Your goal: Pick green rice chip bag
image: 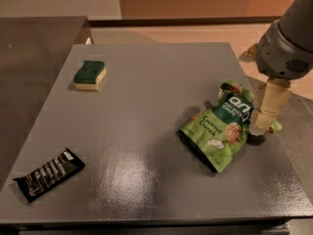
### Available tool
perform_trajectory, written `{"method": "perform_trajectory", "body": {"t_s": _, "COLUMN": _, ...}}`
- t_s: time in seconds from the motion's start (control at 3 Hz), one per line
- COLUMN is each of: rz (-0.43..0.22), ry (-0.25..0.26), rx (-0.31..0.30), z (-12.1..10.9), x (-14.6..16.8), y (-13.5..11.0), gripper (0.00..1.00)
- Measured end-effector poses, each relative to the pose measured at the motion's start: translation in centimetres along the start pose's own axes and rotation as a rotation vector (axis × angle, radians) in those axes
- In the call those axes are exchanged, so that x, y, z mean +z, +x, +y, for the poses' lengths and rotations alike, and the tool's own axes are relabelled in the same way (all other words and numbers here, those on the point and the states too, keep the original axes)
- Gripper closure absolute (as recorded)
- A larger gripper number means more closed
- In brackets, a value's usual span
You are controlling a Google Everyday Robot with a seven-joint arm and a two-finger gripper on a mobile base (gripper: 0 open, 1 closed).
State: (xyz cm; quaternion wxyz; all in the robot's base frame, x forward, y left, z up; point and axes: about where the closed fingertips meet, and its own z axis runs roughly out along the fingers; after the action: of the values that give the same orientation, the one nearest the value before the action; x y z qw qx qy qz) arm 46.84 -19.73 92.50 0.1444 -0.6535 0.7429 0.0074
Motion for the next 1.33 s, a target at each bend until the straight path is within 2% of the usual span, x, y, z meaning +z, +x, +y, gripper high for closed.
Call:
{"method": "perform_trajectory", "body": {"t_s": 0.33, "rz": -0.009, "ry": -0.05, "rx": -0.062, "z": -0.4, "x": 2.9, "y": -0.5, "gripper": 0.0}}
{"method": "perform_trajectory", "body": {"t_s": 1.0, "rz": -0.027, "ry": -0.137, "rx": -0.24, "z": 1.1, "x": 5.1, "y": -1.1, "gripper": 0.0}}
{"method": "perform_trajectory", "body": {"t_s": 1.33, "rz": -0.027, "ry": -0.172, "rx": -0.343, "z": 2.7, "x": 5.8, "y": -1.6, "gripper": 0.18}}
